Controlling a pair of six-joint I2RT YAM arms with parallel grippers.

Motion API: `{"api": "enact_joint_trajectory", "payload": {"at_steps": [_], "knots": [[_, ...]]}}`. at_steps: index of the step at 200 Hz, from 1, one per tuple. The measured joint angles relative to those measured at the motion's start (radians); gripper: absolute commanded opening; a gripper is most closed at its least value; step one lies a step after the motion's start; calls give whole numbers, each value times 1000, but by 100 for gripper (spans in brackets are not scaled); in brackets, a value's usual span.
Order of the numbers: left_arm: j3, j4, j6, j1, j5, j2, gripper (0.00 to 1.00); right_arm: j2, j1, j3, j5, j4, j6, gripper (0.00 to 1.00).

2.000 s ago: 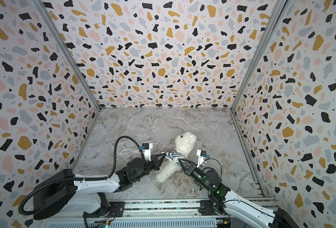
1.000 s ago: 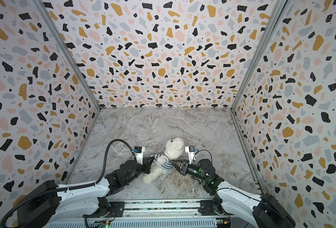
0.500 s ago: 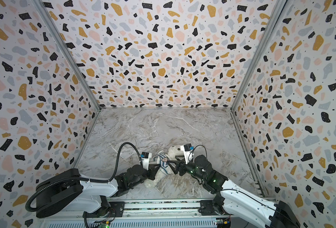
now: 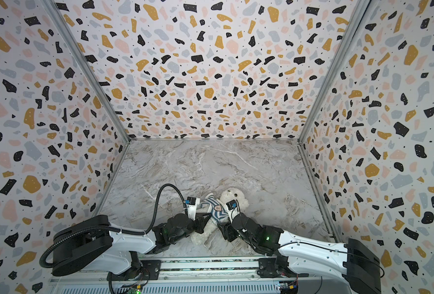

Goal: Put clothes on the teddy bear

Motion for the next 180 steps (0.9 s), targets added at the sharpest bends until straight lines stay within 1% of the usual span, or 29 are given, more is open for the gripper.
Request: {"api": "enact_joint_trajectory", "payload": {"at_steps": [28,50,59,98,128,180], "knots": [[0,3,0,-1,0,0,0,-2,5,-7,69,-27,40,47],[0,3,-1,-2,0,0,0,-22,5,-32,109,-45,67,43],[0,3,0,-3,0,0,0,-33,5,-44,118,-46,76,40],[0,3,0,-4,0,0,0,-46,7,-74,143,-47,108,13],[0,2,-3,-5,-5,-3,0,-88,8,-95,161,-54,141,1],[-7,-9,-20,-11,-26,-37,0,-274,-8,-191,163,-61,200,0]]}}
